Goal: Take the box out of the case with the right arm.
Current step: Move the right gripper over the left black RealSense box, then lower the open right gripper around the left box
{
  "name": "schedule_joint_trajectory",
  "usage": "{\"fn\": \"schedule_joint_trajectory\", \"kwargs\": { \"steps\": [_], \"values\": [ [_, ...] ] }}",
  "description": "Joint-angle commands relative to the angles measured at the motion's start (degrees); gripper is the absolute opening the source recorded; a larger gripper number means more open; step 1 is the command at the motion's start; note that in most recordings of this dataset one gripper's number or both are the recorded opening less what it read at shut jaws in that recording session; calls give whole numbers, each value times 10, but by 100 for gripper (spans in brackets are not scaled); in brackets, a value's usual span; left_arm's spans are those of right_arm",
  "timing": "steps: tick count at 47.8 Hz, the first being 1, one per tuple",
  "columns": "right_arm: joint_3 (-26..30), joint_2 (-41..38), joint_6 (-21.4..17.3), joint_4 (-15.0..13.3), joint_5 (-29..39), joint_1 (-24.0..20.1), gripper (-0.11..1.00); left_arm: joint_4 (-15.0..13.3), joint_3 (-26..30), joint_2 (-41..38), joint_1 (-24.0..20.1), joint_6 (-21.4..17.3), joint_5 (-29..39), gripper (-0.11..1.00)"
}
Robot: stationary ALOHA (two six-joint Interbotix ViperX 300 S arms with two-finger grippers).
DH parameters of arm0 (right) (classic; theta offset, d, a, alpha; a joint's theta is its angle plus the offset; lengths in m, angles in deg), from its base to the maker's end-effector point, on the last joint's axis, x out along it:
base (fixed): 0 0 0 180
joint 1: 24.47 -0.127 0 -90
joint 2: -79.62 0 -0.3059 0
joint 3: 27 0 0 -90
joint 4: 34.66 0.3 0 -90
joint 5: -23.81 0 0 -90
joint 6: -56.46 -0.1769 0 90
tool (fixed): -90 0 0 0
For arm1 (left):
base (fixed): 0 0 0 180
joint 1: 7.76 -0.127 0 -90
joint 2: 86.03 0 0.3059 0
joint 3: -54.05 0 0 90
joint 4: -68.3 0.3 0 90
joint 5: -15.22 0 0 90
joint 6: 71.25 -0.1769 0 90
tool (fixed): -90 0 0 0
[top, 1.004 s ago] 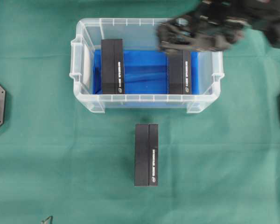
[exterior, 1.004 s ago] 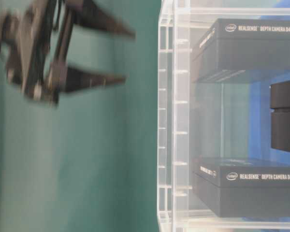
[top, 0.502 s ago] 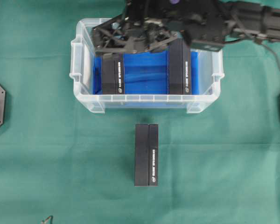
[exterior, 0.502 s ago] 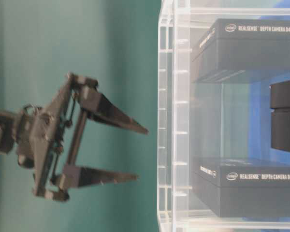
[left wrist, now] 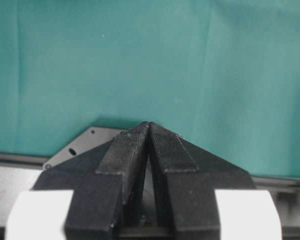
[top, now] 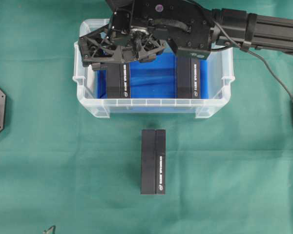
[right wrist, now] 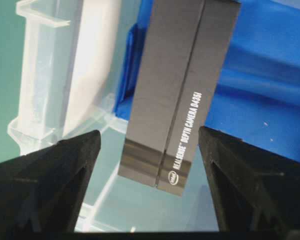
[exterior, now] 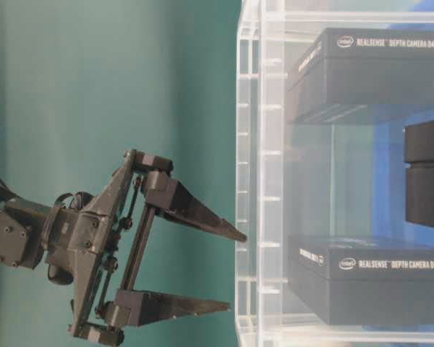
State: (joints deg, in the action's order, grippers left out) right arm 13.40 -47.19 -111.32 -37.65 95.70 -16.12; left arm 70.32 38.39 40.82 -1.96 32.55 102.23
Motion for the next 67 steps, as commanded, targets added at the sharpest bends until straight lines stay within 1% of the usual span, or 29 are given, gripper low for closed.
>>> {"fn": "schedule_joint_trajectory", "kwargs": {
  "steps": [1,7,18,24,28,40,63,67],
  "values": [
    [13,14,5,2,-6,-3,83,2,5,-2,-1,-1,1,0],
    [13,13,12,2,-4,-3,83,2,6,-2,-1,-1,1,0],
    [13,13,14,1,-4,-1,83,1,6,-2,0,0,1,0],
    [13,13,23,2,-4,-1,83,2,6,-4,-1,1,1,0],
    [14,13,23,0,-4,-1,84,1,6,-4,-1,1,1,0],
    [13,13,21,-4,-4,-2,92,1,6,-4,-1,2,1,0],
    [13,10,18,-6,-5,-1,92,1,6,-2,-1,0,2,0],
    [13,10,11,-6,-5,-1,92,1,6,-2,-1,0,1,0]
  ]
}}
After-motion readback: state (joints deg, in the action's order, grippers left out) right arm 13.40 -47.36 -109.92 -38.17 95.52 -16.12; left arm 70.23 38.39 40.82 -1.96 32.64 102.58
